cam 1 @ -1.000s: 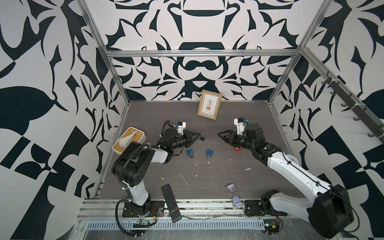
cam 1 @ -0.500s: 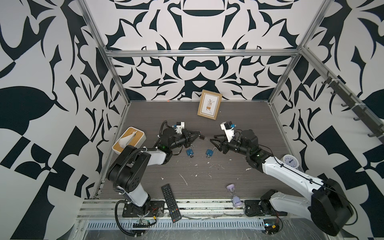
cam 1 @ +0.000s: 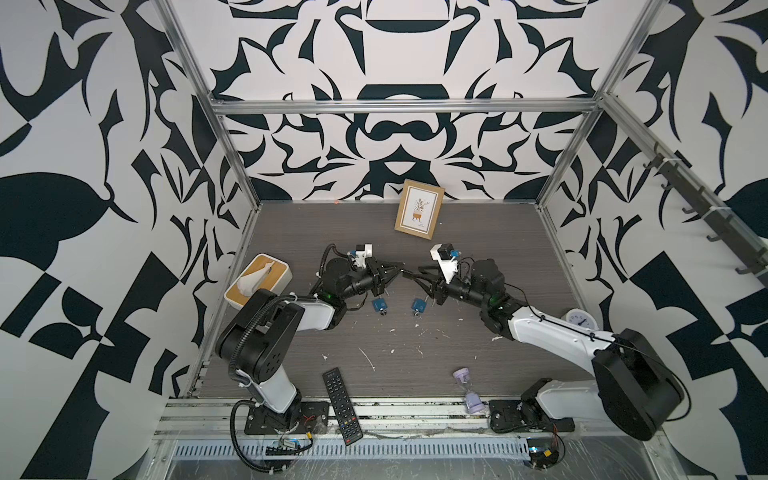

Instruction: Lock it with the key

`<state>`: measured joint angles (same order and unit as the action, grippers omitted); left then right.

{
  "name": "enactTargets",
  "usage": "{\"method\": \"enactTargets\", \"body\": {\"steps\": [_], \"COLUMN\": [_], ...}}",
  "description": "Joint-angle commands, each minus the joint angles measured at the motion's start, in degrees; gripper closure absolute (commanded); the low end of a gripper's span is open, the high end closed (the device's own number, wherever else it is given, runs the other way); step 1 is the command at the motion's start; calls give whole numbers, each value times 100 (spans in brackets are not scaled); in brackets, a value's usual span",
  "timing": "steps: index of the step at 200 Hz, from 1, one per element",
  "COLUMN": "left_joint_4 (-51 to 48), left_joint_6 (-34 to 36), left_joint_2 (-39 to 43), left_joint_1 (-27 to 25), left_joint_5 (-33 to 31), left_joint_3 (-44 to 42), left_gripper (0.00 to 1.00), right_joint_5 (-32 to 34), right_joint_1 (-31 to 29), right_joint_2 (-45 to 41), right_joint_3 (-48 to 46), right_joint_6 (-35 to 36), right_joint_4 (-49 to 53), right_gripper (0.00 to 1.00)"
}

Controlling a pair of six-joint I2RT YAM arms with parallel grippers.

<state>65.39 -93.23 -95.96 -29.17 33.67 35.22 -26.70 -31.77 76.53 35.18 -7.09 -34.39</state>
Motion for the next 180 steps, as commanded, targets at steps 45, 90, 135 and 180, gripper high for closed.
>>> {"method": "enactTargets", "body": {"steps": [45,90,135,180], "left_joint_4": [603,721,759,871], "left_joint_6": [-237,-283,-285,-327], "left_joint_2": [-164,-204,-280,-318], "left_joint_1": [-12,-36,-61,-80], "left_joint_5": [86,148,214,215], "left_joint_3": [-2,11,11,-23], "left_gripper": [100,100,100,100], "right_joint_5": [-213,-234,-268,-390], "right_joint_1": [-41,-62,-63,-66], "right_joint_2": [270,451,570,662], "right_joint_3": [344,443,540,595], "right_joint_6": [-37,-55,-186,-249], "right_joint_4": [-331,-323,-358,-303], "right_gripper": [66,69,72,75]}}
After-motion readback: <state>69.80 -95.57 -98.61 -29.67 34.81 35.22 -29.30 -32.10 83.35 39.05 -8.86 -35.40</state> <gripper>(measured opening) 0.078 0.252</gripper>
